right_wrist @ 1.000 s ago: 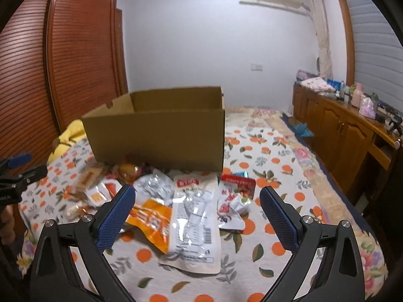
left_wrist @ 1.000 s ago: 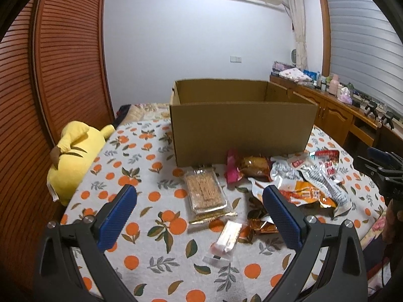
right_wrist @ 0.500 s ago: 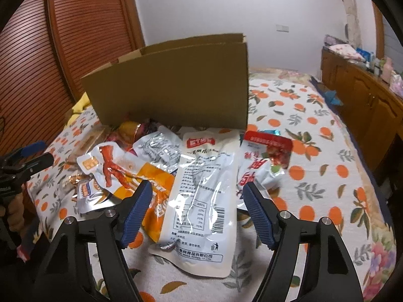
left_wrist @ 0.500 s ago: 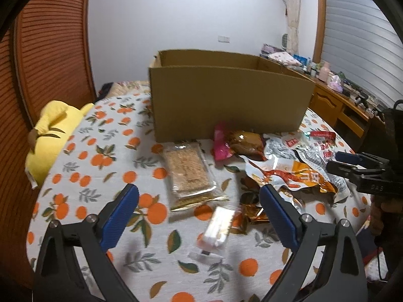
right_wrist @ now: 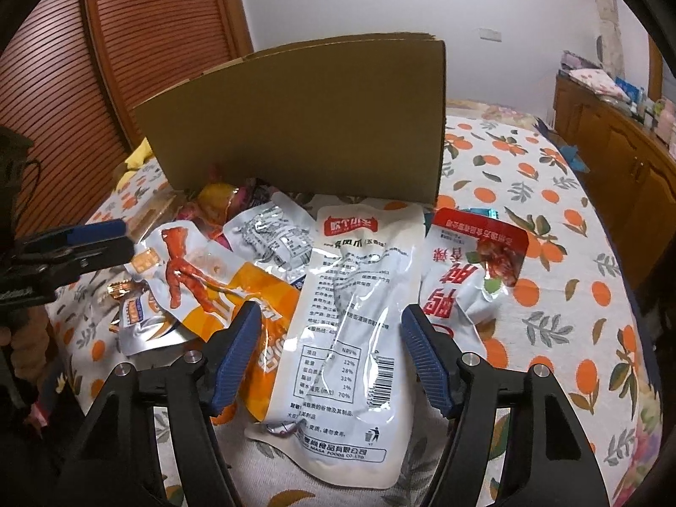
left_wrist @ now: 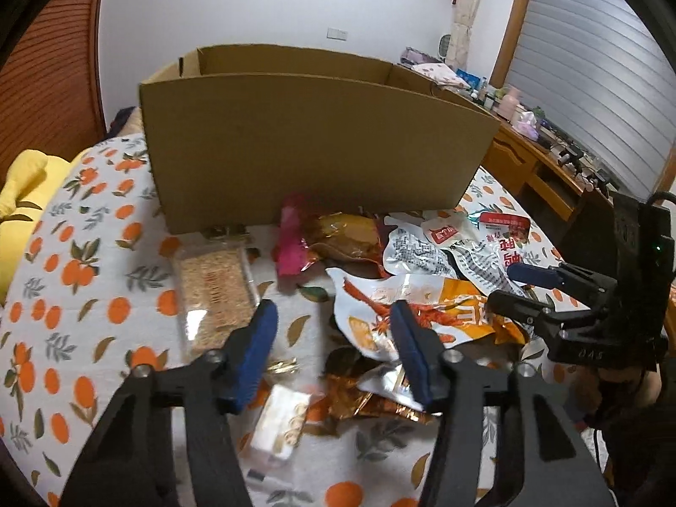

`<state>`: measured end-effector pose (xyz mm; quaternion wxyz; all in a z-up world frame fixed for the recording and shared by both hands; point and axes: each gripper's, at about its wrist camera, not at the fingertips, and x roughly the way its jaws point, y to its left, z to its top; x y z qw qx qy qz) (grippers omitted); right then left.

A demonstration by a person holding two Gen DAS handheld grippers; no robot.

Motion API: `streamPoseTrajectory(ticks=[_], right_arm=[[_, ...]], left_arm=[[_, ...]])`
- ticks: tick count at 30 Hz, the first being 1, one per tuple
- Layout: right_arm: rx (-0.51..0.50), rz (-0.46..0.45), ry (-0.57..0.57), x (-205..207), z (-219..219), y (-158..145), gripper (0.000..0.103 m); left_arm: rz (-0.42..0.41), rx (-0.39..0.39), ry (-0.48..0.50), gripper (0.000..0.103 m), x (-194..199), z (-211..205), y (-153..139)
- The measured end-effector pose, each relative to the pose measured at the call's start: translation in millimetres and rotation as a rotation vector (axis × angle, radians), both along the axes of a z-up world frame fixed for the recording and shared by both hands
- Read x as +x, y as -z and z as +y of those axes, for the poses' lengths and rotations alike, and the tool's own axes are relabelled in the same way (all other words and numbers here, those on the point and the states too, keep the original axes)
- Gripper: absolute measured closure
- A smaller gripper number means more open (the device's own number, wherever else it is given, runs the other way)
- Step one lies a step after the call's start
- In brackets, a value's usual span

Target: Organize snacks

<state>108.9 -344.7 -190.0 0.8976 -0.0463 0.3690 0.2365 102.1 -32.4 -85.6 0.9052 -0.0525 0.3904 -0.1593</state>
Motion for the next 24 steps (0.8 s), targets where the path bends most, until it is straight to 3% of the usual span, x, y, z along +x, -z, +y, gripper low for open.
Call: streamPoseTrajectory(ticks=[7,9,11,17,24], right_arm=[[0.007,0.02,-0.013,8.0,0.6,-0.9,0.032],[0.011,0.025,-0.012,9.0,0.1,-0.7,0.032],[0.012,0.028,-0.012,9.6,-0.3,-0.4,0.032],[0.017,0.035,-0.012,10.9,-0.7,-0.6,0.032],[0.026,0.042,-0.006,14.1,-3.9,-5.3,0.032]], left_arm=[[0.073,-0.065,0.042,0.065,14.3,-3.2,11.7],[0.08,-0.09,0.047,0.073,16.9,-1.5,13.5],[0.09,-0.106,0.044,0.089,18.8,0.2,13.9],[0.085,-0.146,0.054,0.098,15.8,9.1,10.6],[-0.009,-0.128,0.053,0.102,-0.6,17.8,-19.7]])
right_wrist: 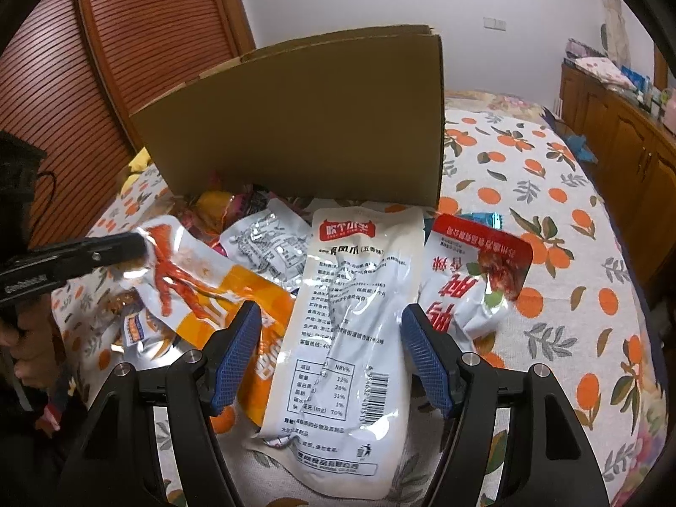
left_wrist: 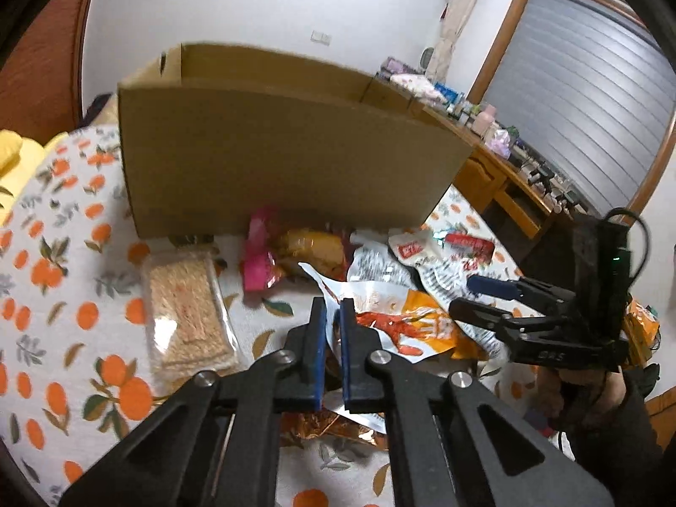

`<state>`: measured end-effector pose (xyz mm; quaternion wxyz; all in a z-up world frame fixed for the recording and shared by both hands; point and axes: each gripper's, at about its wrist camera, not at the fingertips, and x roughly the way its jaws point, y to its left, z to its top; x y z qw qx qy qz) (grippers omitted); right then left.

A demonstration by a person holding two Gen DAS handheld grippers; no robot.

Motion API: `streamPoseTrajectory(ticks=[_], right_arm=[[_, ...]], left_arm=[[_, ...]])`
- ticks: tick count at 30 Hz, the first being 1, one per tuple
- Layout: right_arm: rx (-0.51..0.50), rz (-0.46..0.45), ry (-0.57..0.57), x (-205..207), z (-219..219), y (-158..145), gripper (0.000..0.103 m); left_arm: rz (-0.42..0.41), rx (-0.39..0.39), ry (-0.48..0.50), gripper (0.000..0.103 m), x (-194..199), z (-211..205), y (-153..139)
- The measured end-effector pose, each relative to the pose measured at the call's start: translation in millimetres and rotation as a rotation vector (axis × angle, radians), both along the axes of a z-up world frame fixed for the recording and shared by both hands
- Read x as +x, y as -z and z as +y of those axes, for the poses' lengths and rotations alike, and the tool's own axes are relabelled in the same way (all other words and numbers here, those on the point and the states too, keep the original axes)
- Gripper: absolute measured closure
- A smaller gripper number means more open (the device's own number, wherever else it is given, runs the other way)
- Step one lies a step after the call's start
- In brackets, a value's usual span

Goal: Organize snacks
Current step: 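Close the left tool on the orange packet while the right tool grasps the white packet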

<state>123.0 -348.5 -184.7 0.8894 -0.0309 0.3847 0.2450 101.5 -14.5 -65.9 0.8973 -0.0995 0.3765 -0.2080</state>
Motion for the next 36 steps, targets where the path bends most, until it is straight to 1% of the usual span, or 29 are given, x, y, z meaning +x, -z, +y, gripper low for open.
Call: streamPoseTrajectory(ticks=[4,6,9,13,17,20,23,25,26,28,29,30,32,34,36], right_arm=[[-0.006,0.007,0.01,6.3,-2.0,-1.4,0.032],[-0.02,0.022,-0.005,8.8,1.3,0.5,0.032],[-0.086,0.026,-0.019,9.9,11.4,7.2,0.03],[-0.134,0.023,-0.028,11.6,17.8,9.7,0.026],[-0.216,0.006,-0.043,15.9,26.7,13.0,0.024],[-0.22,0.012,-0.048,18.7,26.6,13.3,0.024],[-0.212,-0.006,-0.036,17.7,22.8,10.8,0.043],[-0.221,-0.018,-0.045,14.8,22.1,8.9,0.05],[-0.224,-0.022,-0.048,12.7,22.4,6.9,0.052],[-0.227,-0.033,-0.056,9.4,23.7,2.1,0.062],[-0.223,-0.039,-0.058,8.4,22.9,-0.8,0.063],[-0.216,-0.032,-0.06,8.7,21.6,-2.8,0.069],[-0.205,-0.033,-0.059,8.6,18.2,-5.2,0.074],[-0.191,-0.044,-0.056,5.7,15.1,-9.2,0.085],[-0.188,-0.056,-0.055,2.1,15.2,-13.8,0.086]], left_arm=[[-0.059,0.024,-0.005,0.103,-9.8,3.4,-19.2],[-0.089,0.034,-0.007,0.103,-14.5,4.5,-28.4],[-0.126,0.061,-0.012,0.103,-19.6,5.3,-39.8],[-0.155,0.089,-0.01,0.103,-21.6,2.9,-46.6],[-0.176,0.102,-0.006,0.103,-25.2,-2.0,-50.5],[-0.186,0.111,-0.006,0.103,-26.4,-3.4,-54.4],[-0.192,0.118,-0.007,0.103,-25.5,-3.9,-57.9],[-0.195,0.121,-0.007,0.103,-24.3,-4.0,-59.7],[-0.2,0.124,-0.008,0.103,-24.0,-4.2,-61.8],[-0.207,0.126,-0.006,0.103,-24.0,-4.8,-64.2],[-0.211,0.129,-0.005,0.103,-24.2,-5.4,-65.8],[-0.215,0.132,-0.003,0.103,-24.7,-6.6,-67.7],[-0.219,0.136,-0.001,0.103,-24.3,-7.2,-69.2],[-0.218,0.142,0.0,0.103,-23.3,-8.0,-68.9],[-0.215,0.143,0.001,0.103,-23.0,-7.8,-68.1]])
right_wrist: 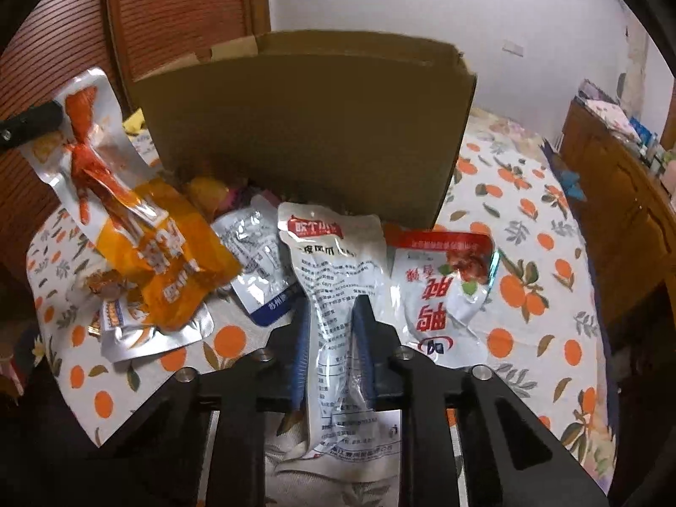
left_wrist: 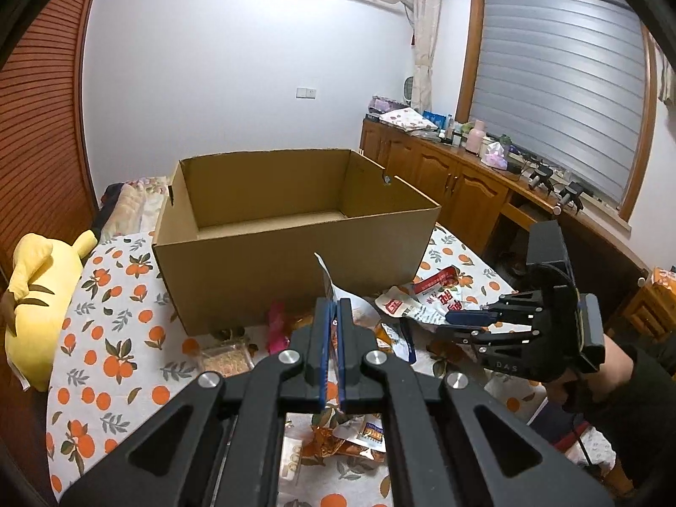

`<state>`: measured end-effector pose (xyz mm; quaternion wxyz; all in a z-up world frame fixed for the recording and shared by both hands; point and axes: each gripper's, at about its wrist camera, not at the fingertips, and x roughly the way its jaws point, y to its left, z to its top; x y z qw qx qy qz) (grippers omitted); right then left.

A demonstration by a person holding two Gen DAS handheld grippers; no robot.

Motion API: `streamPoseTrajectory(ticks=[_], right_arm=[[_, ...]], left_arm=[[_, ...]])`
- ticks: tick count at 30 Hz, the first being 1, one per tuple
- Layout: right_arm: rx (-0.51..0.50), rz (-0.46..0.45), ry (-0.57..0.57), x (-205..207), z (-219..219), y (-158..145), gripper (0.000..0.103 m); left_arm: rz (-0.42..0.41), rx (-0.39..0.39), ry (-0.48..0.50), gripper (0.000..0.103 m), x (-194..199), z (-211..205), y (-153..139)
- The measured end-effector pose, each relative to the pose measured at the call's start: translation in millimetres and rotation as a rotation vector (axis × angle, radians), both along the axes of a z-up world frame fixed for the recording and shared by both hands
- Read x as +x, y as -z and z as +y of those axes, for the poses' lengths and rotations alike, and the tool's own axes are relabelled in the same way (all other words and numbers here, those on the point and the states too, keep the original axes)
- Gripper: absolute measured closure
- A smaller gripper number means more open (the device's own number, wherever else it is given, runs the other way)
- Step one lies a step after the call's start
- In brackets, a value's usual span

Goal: Organize snacks
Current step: 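Close the left tool on the orange packet while the right tool grasps the white packet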

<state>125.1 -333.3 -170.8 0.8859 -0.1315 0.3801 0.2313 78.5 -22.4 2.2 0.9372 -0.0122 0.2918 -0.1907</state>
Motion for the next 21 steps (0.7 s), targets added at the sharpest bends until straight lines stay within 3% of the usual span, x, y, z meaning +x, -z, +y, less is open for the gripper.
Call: streamPoseTrajectory(ticks=[6,7,21], right_arm=[[-0.043,-0.032,-0.016,-7.2,6.7,-3.1,0.089],[-0.04,-0.035,-0.021,-8.9,7.4,-5.0,0.103],[-0.051,-0.073,-0.07,-25.7,13.8,-31.2,0.103]], left_arm=[[0.004,0.002,0.003,0.103,0.5,-1.0,1.5],[0.003,0.003,0.004,0.103,0.5,-1.3,1.0],[-0.037,0.017,0.029,0.103,-0.3,-7.4,-15.3]])
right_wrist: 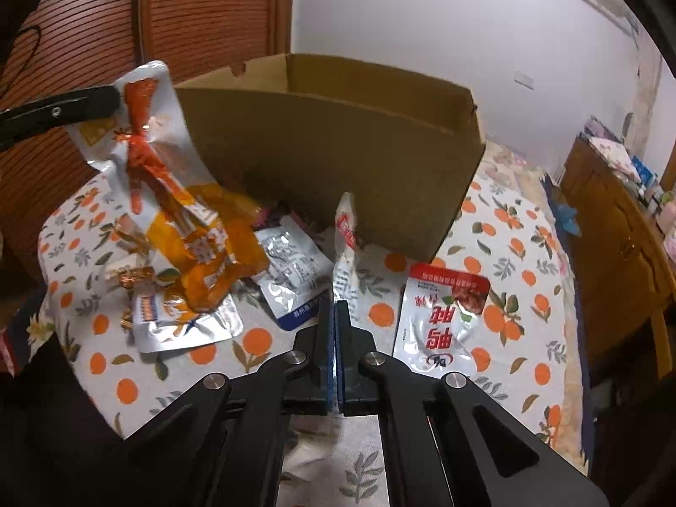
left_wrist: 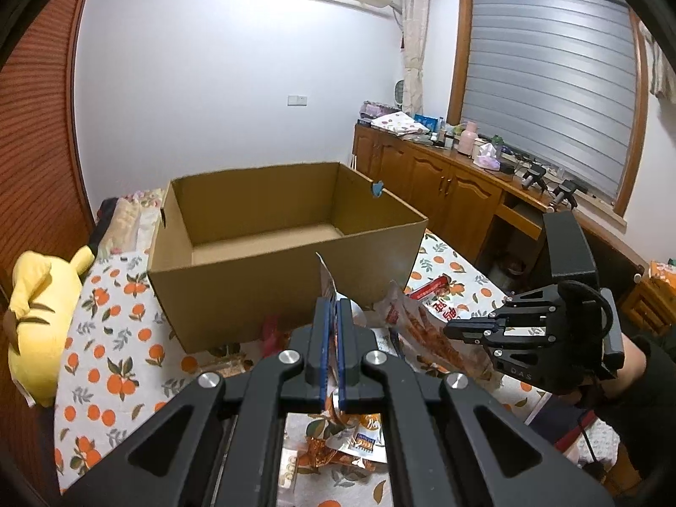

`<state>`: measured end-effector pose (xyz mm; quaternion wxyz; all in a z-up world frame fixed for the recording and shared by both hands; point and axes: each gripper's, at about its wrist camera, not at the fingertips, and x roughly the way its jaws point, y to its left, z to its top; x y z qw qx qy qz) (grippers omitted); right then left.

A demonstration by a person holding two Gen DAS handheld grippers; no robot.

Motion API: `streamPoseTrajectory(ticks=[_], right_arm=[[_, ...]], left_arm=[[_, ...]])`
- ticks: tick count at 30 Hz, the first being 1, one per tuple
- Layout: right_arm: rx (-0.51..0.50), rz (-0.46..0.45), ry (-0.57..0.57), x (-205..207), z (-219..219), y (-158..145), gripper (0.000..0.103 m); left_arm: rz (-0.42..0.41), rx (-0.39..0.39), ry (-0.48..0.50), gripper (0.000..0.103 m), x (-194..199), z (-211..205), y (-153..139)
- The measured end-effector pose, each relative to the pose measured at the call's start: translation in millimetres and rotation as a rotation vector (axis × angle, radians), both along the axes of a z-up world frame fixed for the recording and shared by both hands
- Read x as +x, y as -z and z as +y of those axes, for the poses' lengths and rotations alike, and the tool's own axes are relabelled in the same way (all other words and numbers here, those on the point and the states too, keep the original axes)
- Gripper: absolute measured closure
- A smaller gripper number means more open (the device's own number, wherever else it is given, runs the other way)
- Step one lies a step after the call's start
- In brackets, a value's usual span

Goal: Organize snacks
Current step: 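Close the left tool on the orange packet while the right tool grasps the white packet, then carry both packets over the box and open both tools to drop them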

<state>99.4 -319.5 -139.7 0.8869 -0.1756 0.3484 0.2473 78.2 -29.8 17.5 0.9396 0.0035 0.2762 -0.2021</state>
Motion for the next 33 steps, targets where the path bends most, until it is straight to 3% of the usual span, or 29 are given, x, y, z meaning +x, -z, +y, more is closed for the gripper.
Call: streamPoseTrajectory(ticks=[9,23,33], right_arm=[[0.002,-0.058,-0.027,-14.6,3.4,-27.5,0.103],[0.031,-0.195,-0.053,-24.4,0.3,-101.0,0.103],[0.037,-0.269,-0.046,1.7,9.6,-139.4,0.103]], left_arm=[[-0.042,-0.021,0.023,0.103,-2.6,1.5,-29.6],[-0.156,0.04,-0.014,0.103,17.5,11.3,-92.2],[-0.143,0.088,-0.066,0.103,61.6,20.3,-94.9]])
